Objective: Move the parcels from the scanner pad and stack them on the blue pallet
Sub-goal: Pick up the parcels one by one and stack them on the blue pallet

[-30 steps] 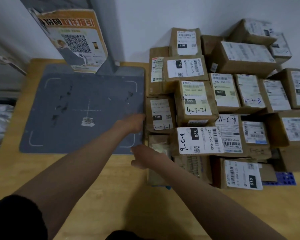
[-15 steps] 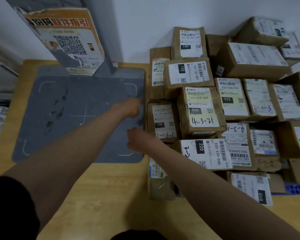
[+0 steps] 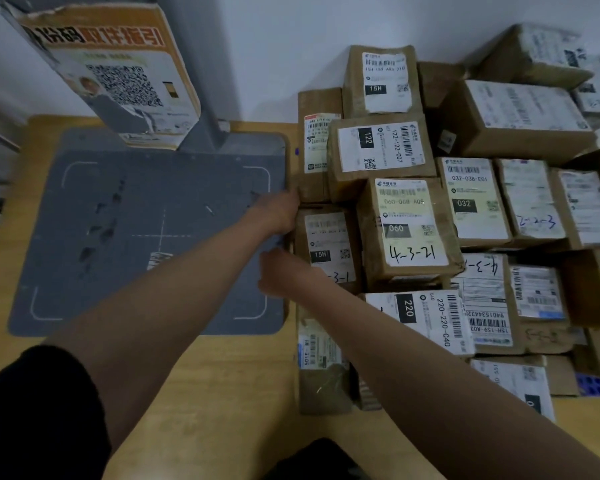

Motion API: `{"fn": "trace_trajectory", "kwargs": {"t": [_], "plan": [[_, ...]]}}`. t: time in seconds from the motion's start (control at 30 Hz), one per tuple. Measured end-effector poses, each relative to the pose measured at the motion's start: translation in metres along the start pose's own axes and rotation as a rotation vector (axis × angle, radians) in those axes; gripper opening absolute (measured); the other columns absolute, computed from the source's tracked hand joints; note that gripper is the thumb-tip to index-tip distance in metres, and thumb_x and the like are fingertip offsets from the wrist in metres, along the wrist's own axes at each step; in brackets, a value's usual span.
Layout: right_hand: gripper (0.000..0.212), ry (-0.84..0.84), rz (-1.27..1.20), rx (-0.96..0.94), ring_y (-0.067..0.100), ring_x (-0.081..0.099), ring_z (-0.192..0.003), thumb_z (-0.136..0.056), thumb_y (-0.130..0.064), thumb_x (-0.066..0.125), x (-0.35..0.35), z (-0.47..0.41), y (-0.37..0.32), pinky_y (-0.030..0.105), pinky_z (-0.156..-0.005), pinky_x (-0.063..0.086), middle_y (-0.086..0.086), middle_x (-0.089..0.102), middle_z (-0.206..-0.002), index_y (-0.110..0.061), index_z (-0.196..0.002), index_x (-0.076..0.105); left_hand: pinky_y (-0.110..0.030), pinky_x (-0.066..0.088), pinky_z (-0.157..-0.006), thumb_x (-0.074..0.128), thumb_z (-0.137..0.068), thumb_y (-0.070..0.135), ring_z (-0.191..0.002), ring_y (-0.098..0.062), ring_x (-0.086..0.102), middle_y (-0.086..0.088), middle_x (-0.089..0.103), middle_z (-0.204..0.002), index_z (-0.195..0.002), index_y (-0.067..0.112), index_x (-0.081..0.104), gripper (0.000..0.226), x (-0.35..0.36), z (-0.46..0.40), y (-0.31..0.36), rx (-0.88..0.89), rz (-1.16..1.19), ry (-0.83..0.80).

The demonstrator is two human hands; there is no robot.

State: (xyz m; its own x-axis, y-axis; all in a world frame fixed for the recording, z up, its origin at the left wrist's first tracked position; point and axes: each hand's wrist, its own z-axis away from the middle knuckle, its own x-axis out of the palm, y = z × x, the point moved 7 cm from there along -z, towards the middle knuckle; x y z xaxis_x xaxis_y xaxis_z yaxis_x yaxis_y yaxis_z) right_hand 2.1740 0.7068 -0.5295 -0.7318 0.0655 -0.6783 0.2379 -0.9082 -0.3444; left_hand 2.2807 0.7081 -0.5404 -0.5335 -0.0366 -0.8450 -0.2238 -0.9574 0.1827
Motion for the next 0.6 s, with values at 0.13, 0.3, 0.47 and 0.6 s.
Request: {"fn": "trace_trajectory", "kwargs": {"t": [0.13, 0.3, 0.47, 0.6], "plan": [[0.016, -0.022, 0.017, -0.008, 0.021, 0.055, -0.075, -0.095, -0.011, 0.046, 0.001, -0.002, 0.000, 0.030, -0.065, 0.043, 0.012, 0.057, -0.091, -0.002, -0.103, 0.056, -0.047, 0.052, -0.086, 0.054, -0.087, 0.001, -0.101, -0.034, 0.061, -0.017, 0.061, -0.114, -0.125, 0.004, 0.044, 0.039, 0.000, 0.001, 0.004, -0.009, -0.020, 0.013], [0.012, -0.005, 0.065, -0.004, 0.017, 0.052, -0.066, -0.096, -0.014, 0.045, 0.002, -0.004, -0.001, 0.030, -0.064, 0.044, 0.008, 0.053, -0.079, -0.007, -0.089, 0.051, -0.042, 0.053, -0.085, 0.053, -0.089, 0.001, -0.104, -0.033, 0.061, -0.018, 0.060, -0.119, -0.126, 0.002, 0.045, 0.038, 0.006, 0.004, 0.004, -0.040, -0.018, 0.006], [0.020, -0.040, 0.013, -0.005, 0.025, 0.061, -0.084, -0.094, -0.013, 0.047, 0.006, 0.006, -0.004, 0.033, -0.071, 0.052, 0.013, 0.063, -0.098, -0.003, -0.107, 0.058, -0.044, 0.052, -0.089, 0.055, -0.089, 0.007, -0.107, -0.031, 0.060, -0.015, 0.059, -0.121, -0.127, 0.004, 0.047, 0.038, 0.000, 0.011, -0.003, -0.037, 0.053, -0.046], [0.026, -0.054, -0.013, -0.019, 0.028, 0.062, -0.097, -0.094, -0.015, 0.049, 0.004, 0.026, -0.011, 0.035, -0.078, 0.052, 0.016, 0.064, -0.110, -0.001, -0.115, 0.058, -0.037, 0.051, -0.086, 0.063, -0.090, 0.019, -0.106, -0.031, 0.060, -0.018, 0.060, -0.120, -0.124, 0.002, 0.055, 0.039, -0.006, 0.031, -0.018, -0.033, 0.062, -0.091]]}}
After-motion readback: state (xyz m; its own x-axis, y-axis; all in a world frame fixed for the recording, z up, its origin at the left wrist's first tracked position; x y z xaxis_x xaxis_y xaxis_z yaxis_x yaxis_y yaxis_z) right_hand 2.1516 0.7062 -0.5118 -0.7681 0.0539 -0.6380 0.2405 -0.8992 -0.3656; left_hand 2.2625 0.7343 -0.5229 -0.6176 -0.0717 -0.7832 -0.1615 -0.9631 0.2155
